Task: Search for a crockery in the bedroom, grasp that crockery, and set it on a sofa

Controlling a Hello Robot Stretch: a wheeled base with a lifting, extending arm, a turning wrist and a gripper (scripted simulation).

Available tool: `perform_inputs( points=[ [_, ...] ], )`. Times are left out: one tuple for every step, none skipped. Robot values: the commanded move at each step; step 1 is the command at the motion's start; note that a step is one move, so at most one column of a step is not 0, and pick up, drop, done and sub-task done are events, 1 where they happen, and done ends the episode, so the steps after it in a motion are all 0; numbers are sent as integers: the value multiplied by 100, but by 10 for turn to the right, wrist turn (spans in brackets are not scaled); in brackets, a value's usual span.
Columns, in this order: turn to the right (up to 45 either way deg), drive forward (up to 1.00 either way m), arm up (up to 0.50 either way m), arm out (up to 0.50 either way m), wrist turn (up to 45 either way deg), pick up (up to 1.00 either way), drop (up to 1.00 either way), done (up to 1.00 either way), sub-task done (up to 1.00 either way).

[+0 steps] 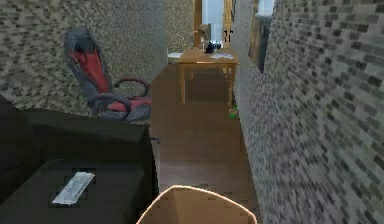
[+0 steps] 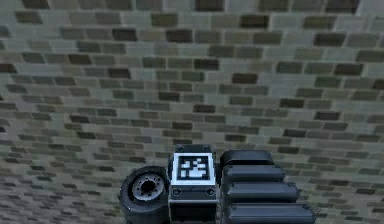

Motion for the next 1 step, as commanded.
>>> perform_inputs(
  points=[
    [450,0,0,0,0,0,0,0,0]
  ],
)
